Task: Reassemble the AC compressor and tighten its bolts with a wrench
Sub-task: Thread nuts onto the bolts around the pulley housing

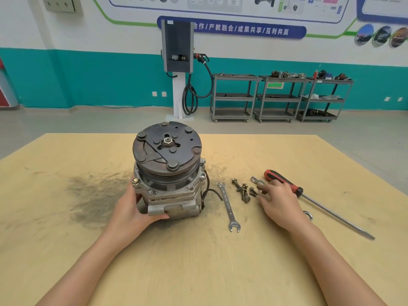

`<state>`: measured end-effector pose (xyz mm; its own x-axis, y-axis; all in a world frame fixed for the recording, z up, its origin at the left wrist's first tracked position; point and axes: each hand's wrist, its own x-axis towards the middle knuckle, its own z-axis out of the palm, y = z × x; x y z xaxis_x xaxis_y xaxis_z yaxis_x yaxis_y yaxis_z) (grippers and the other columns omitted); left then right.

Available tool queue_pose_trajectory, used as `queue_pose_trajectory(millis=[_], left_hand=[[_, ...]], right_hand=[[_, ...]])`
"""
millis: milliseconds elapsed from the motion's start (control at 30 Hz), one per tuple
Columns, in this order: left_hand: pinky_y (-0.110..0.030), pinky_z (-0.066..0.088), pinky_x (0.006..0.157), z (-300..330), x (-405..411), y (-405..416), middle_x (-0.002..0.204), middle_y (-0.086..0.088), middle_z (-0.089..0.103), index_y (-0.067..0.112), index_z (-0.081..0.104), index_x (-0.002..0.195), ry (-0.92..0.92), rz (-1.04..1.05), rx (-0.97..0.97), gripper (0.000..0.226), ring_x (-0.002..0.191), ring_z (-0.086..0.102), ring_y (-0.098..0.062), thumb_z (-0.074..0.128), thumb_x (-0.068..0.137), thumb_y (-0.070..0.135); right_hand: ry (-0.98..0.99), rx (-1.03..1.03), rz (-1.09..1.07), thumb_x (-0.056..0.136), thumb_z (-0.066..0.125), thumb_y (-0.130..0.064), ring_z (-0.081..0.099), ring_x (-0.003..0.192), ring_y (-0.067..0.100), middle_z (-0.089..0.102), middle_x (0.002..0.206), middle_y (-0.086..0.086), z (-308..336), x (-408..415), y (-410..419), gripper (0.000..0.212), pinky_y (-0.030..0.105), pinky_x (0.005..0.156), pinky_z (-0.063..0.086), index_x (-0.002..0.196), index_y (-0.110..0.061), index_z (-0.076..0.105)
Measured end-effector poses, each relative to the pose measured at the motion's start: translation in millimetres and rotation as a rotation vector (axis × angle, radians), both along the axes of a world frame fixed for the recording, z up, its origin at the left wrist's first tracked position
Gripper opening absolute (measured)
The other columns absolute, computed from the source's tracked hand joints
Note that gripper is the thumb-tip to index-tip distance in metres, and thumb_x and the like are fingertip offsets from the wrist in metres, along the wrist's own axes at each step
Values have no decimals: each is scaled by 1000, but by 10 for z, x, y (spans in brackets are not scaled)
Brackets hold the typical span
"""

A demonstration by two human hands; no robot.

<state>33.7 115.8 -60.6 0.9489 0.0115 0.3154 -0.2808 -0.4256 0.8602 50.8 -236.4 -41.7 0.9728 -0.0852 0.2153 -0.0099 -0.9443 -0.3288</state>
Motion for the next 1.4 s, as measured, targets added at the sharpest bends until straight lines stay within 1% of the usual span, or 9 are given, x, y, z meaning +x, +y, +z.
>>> queue_pose_trajectory(millis=[267, 367, 467, 600, 733, 833, 1033, 1267, 1400], left_hand=[[-18, 43, 82, 15, 19, 12, 105, 46, 57, 26, 39, 140, 3, 5, 52, 106, 100, 51, 25, 92, 49, 39], [-20, 45, 83, 32, 15, 11, 105, 46, 57, 26, 39, 140, 14, 4, 44, 111, 100, 50, 26, 87, 42, 51], [-14, 43, 80, 49, 14, 3, 105, 47, 56, 25, 38, 141, 8, -11, 44, 116, 99, 49, 28, 86, 40, 54], [0, 42, 73, 52, 17, -2, 105, 51, 53, 25, 38, 141, -29, -15, 89, 102, 98, 46, 32, 94, 55, 32], [5, 38, 75, 54, 1, 8, 109, 49, 53, 25, 40, 139, -43, -19, 90, 99, 102, 45, 31, 92, 56, 34], [6, 36, 75, 61, -2, 8, 108, 50, 53, 22, 40, 139, -64, -22, 84, 99, 102, 46, 30, 92, 56, 34], [6, 36, 79, 56, -10, -1, 112, 51, 51, 25, 37, 142, -71, -39, 42, 102, 107, 44, 29, 91, 56, 38], [7, 34, 81, 62, -23, -20, 116, 51, 50, 27, 34, 145, -96, -85, -7, 106, 110, 43, 29, 90, 56, 45], [8, 34, 81, 42, -13, -18, 116, 52, 48, 31, 31, 145, -91, -90, -23, 106, 110, 42, 30, 91, 58, 42]], right_hand=[[-43, -84, -33, 97, 57, -34, 42, 109, 23, 55, 116, 2, -24, 16, 91, 29, 38, 86, 35, 121, -21, 67], [-69, -67, -38, 96, 59, -27, 44, 106, 23, 57, 113, 2, -10, 3, 91, 23, 36, 83, 33, 115, -20, 69], [-83, -43, -29, 95, 61, -22, 46, 102, 23, 60, 108, 2, -19, 8, 81, 19, 35, 81, 39, 109, -16, 71], [-128, -22, -30, 92, 63, -14, 54, 101, 29, 63, 107, 10, -27, 26, 47, 21, 37, 79, 44, 109, -7, 72], [-283, 205, -22, 89, 65, -3, 62, 96, 32, 63, 108, 12, 76, -29, 85, 18, 30, 79, 40, 104, -7, 74], [-370, 505, 109, 87, 70, -5, 67, 88, 19, 64, 99, 1, 304, -135, 251, 15, 17, 76, 49, 88, -20, 72], [-349, 815, 503, 83, 73, -11, 68, 85, 14, 65, 95, -10, 775, -470, 723, 18, 22, 75, 54, 89, -28, 77], [-371, 827, 573, 82, 73, -4, 70, 87, 16, 72, 93, -1, 914, -496, 1019, 27, 27, 82, 56, 100, -23, 69], [-462, 657, 576, 81, 74, -3, 67, 84, 9, 71, 92, -2, 898, -469, 1080, 26, 23, 80, 55, 103, -18, 69]])
